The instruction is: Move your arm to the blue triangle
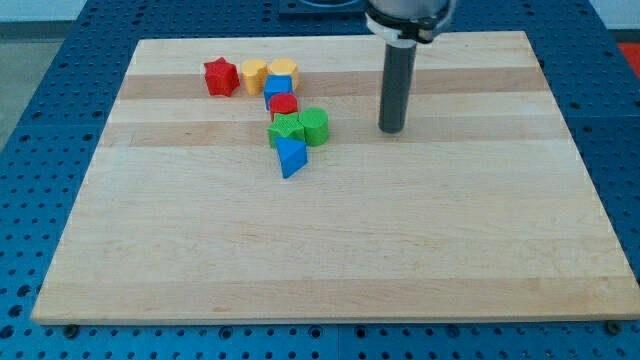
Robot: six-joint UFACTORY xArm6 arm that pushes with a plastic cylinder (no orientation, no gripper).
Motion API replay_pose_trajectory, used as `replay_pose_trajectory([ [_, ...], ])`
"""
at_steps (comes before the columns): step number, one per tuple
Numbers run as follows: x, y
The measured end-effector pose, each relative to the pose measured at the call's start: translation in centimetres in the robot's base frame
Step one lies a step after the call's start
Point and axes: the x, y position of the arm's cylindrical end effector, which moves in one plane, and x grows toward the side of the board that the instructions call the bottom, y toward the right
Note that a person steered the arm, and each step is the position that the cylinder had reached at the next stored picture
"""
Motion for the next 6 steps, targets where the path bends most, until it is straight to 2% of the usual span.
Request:
replay_pose_trajectory([
  [2, 6.9, 0.3],
  [4, 6.3, -5.1],
  [6, 6.1, -6.0],
])
